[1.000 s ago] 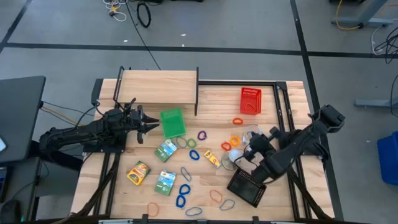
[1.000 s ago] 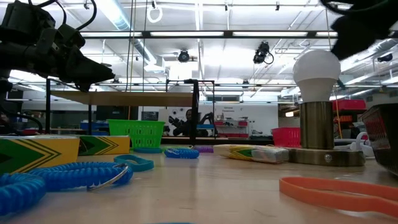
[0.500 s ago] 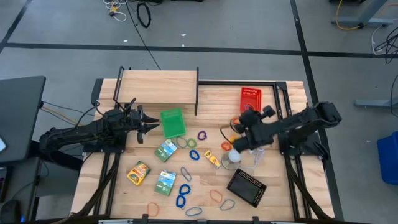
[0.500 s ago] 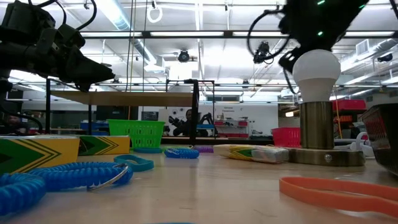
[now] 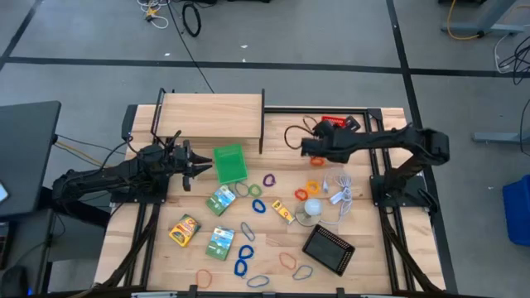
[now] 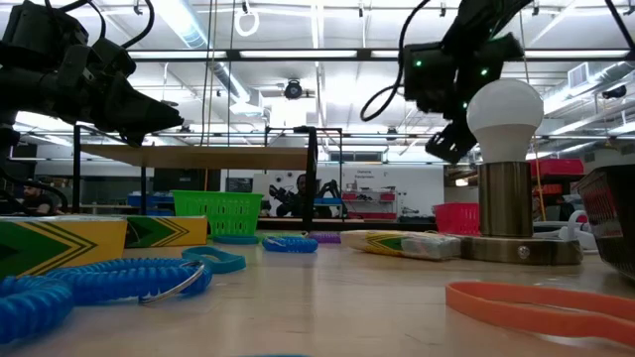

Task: Pick & Place Office Desk Supplies
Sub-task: Put the blue rubber band into the red basket

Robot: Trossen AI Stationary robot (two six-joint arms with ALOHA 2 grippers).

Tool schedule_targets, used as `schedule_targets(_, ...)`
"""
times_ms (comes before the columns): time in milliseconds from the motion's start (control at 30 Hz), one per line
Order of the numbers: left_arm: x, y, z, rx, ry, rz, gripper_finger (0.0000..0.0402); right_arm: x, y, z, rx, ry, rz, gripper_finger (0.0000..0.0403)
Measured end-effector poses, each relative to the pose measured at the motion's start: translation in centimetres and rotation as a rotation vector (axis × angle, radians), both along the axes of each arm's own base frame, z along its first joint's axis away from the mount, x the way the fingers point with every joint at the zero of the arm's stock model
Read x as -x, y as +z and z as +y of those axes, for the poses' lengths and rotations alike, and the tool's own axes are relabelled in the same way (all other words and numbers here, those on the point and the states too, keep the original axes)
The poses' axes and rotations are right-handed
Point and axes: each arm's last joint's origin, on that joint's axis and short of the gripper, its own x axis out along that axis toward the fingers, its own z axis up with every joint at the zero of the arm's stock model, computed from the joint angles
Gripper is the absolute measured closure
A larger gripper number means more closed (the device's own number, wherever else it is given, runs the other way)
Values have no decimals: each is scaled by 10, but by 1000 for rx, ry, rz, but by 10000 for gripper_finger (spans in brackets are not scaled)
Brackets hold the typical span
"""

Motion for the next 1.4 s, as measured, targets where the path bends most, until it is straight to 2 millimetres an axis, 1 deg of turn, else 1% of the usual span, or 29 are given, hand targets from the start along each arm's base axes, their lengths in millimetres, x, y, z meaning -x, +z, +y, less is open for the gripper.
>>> schedule_targets(167,0,0,0,-4,0,1,298,-3,-4,-4,-75,30,-11,401)
schedule_targets(267,0,0,0,-8,1,2,298,-5,-5,-4,-123,65,-3,387)
schedule_targets(400,0,0,0,-9,4,2,298,-6,-6,-4,-149,85,1,347)
schedule_targets(667,0,0,0,-7,5,2,298,-3,-5,-11,-145,71,17,241)
schedule_targets(800,0,0,0,-7,5,2,298,-1,-5,-16,-126,38,3,210)
schedule_targets(967,0,0,0,-7,6,2,298,1,-4,-21,-75,3,1,200)
schedule_targets(1033,0,0,0,-7,6,2,298,1,-4,-23,-83,-6,-5,200)
schedule_targets(1267,0,0,0,-7,6,2,298,3,-8,-28,-280,17,-38,200)
schedule_targets(1400,0,0,0,3,7,0,298,5,-10,-30,-351,29,-37,200)
